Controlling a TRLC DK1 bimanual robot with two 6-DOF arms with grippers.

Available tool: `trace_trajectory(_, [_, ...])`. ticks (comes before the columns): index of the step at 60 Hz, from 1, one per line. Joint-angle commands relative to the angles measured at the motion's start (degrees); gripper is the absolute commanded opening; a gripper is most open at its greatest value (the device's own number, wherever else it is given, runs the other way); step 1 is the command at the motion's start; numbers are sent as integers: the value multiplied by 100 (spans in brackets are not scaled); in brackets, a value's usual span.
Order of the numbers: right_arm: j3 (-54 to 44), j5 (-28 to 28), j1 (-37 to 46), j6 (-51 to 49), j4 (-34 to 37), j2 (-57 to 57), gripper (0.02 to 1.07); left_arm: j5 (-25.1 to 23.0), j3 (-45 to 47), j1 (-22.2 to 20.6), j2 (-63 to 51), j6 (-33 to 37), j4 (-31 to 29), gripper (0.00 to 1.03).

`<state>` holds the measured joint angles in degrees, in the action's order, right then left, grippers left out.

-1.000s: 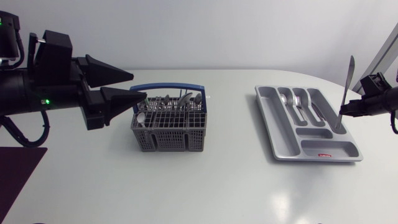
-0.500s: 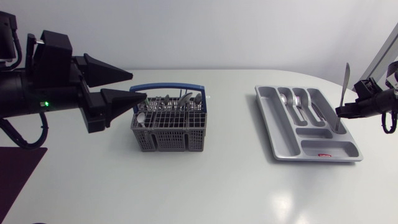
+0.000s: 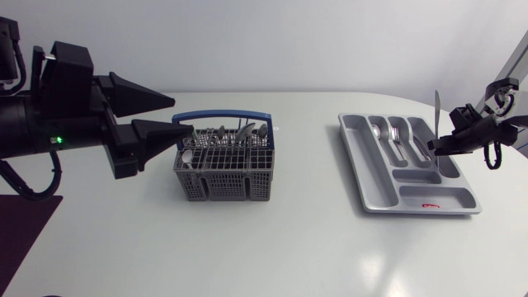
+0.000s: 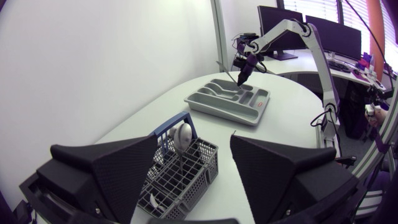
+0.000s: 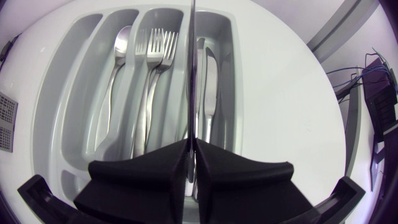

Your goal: Unload the cutlery basket into the drawer organizer.

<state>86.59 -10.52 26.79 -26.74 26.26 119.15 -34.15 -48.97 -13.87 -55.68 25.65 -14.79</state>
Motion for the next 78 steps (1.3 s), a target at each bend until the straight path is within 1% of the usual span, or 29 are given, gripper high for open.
trace_trajectory(1, [315, 103, -33, 204, 169, 301, 13, 5, 169, -46, 101, 116, -42, 81])
trace_trajectory(9, [517, 253, -68, 222, 309, 504, 13, 14, 186, -46, 136, 116, -59, 81])
trace_trajectory(26, [464, 411, 11, 204, 441, 548, 13, 14, 195, -37, 154, 125, -59, 81])
trace_trajectory(39, [280, 446, 2, 169, 468, 372, 14, 67, 204, -46, 163, 133, -59, 81])
trace_trajectory(46, [60, 446, 2, 134, 415, 108, 16, 93, 256, -19, 207, 195, -59, 81])
trace_trajectory(47, [7, 446, 2, 134, 389, 38, 18, 102, 265, -11, 207, 204, -59, 80])
trace_trajectory(49, [-107, 455, -7, 125, 309, -103, 27, 110, 274, -2, 216, 230, -59, 81])
trace_trajectory(51, [-256, 481, -24, 125, 213, -305, 42, 110, 283, -2, 216, 248, -59, 81])
trace_trajectory(56, [-705, 543, -112, 125, -16, -955, 87, 128, 336, 7, 216, 344, -59, 81])
trace_trajectory(58, [-863, 560, -165, 125, -104, -1210, 97, 137, 362, 7, 224, 388, -59, 81])
trace_trajectory(60, [-1039, 560, -226, 99, -192, -1474, 100, 137, 388, 7, 233, 441, -68, 81])
trace_trajectory(63, [-1285, 534, -323, 64, -306, -1861, 102, 137, 432, 16, 251, 520, -59, 81])
trace_trajectory(66, [-1548, 288, -464, 29, -341, -2335, 102, 137, 476, 16, 251, 590, -59, 81])
trace_trajectory(69, [-1742, 217, -587, 37, -385, -2652, 102, 146, 511, 33, 224, 652, -59, 81])
trace_trajectory(73, [-2023, -73, -789, 29, -429, -3056, 102, 181, 626, 42, 198, 810, -33, 81])
trace_trajectory(78, [-2287, -134, -1097, 55, -455, -3407, 102, 629, 933, 25, 110, 1118, 266, 81])
